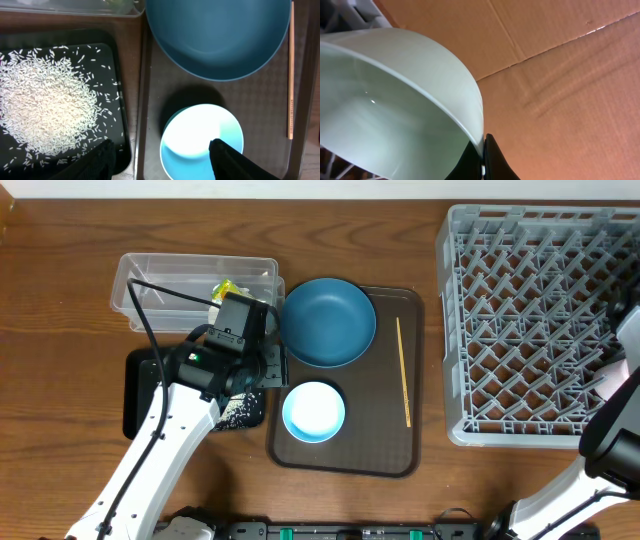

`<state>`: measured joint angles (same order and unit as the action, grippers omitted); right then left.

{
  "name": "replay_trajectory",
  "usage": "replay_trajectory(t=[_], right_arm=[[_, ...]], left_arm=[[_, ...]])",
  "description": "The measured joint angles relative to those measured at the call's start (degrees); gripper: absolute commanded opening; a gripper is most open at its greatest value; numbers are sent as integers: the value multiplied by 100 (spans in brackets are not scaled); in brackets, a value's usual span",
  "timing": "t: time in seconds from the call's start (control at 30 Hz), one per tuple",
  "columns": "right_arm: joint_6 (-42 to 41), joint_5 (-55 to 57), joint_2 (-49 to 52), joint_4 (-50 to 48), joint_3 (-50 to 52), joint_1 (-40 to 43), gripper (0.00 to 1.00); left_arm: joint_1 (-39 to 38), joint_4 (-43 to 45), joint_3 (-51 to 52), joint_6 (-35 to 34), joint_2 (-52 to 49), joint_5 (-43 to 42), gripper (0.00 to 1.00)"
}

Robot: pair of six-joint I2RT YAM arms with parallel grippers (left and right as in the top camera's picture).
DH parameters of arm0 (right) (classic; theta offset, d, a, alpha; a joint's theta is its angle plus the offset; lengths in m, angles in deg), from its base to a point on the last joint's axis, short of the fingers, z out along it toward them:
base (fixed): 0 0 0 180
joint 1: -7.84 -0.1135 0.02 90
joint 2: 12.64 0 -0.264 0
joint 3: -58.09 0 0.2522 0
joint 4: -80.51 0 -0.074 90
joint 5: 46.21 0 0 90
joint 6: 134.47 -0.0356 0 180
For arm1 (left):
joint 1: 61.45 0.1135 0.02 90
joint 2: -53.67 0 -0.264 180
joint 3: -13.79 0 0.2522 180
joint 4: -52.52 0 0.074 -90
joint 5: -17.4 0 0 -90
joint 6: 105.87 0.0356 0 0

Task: Sort waste into correct bins and load items into the dishwasher rack
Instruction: 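Reach the right gripper back and grasp the white-blue bowl rim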

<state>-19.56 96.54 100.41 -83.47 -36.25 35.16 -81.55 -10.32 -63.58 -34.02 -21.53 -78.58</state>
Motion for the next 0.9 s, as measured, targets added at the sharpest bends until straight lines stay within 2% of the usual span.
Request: replay_trajectory(t=[0.07, 0.17, 0.37, 0.47, 0.7, 0.83, 0.9], right_arm=[[-24, 52, 0, 55, 0, -42, 5], [-133, 94, 2, 251, 0, -146, 16], [-459, 15, 79, 896, 0, -466, 26], [-717, -48, 103, 1209, 2, -560, 38], [-1047, -262, 85, 1587, 2, -573, 39], [-1123, -946, -162, 1707, 2, -575, 47], [-1150, -1300, -398, 1768, 2, -579, 48]], left_arm=[[0, -2, 0, 0, 0, 0, 63], [0, -2, 0, 0, 0, 0, 63], [0, 0, 0, 0, 0, 0, 63], [0, 0, 0, 0, 0, 0, 63], [0, 0, 0, 0, 0, 0, 63], [0, 0, 0, 2, 0, -2, 63], [0, -2, 0, 2, 0, 0, 63]])
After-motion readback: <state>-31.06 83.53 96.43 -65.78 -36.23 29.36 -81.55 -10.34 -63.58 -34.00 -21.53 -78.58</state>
